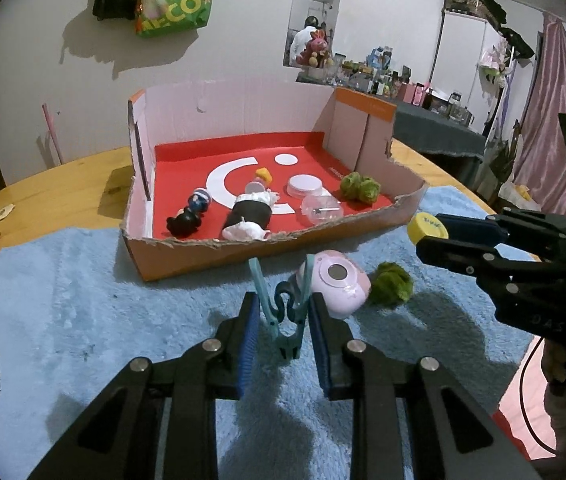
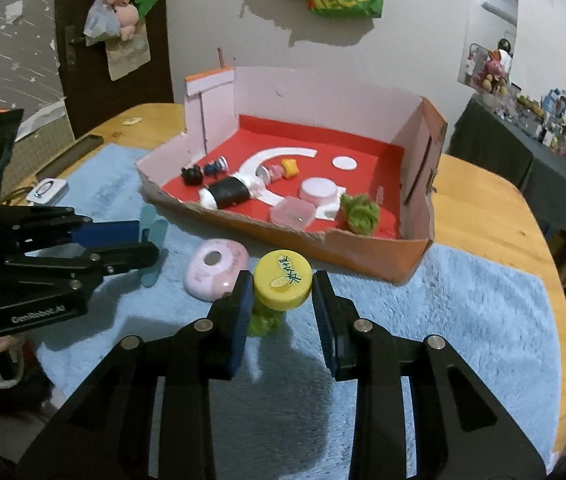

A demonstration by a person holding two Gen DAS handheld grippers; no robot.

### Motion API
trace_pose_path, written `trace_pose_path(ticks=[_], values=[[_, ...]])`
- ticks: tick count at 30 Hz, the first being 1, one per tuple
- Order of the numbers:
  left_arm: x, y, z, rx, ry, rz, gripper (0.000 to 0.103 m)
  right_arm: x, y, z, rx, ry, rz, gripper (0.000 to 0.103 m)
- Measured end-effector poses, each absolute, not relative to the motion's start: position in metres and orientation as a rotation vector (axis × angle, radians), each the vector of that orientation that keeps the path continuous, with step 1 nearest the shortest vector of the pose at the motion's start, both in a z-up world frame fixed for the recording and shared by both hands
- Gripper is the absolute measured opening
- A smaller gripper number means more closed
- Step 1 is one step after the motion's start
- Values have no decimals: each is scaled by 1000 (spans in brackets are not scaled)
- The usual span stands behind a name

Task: Organize objects
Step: 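Grasp the teal clothespin with the left tool while the right tool grasps the yellow cap, then lift the clothespin with the left tool while the right tool lifts the yellow cap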

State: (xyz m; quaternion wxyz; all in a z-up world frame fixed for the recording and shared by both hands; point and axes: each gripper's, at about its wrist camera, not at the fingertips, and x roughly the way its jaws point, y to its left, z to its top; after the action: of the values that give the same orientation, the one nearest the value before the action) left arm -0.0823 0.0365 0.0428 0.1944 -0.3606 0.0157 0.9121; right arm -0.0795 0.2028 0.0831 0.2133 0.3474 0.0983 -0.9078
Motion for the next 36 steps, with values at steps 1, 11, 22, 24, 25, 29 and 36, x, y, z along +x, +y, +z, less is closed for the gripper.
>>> trace_pose_path(ticks=[1, 11, 22, 24, 25, 29, 36], values=[[-81, 36, 44, -1006, 44, 2559, 26, -79, 202, 84, 962, 273, -2518, 29], [-77, 32, 50, -986, 37, 2568, 26, -72, 198, 90, 936, 274, -2511, 29], [-74, 33, 32, -1129, 180, 2482, 26, -71, 202, 77, 998, 259, -2492, 29], [-76, 34, 25, -1146, 164, 2470, 26, -74, 207, 68, 1039, 243, -2510, 29], [-77, 35, 21, -1154, 154, 2461, 26, -74, 211, 64, 1054, 227, -2515, 29], [-78, 38, 15, -1143, 163, 2472, 26, -74, 221, 53, 1099, 179, -2522, 29], [-72, 41, 15, -1097, 177, 2491, 38, -70, 225, 51, 1088, 175, -2529, 29]])
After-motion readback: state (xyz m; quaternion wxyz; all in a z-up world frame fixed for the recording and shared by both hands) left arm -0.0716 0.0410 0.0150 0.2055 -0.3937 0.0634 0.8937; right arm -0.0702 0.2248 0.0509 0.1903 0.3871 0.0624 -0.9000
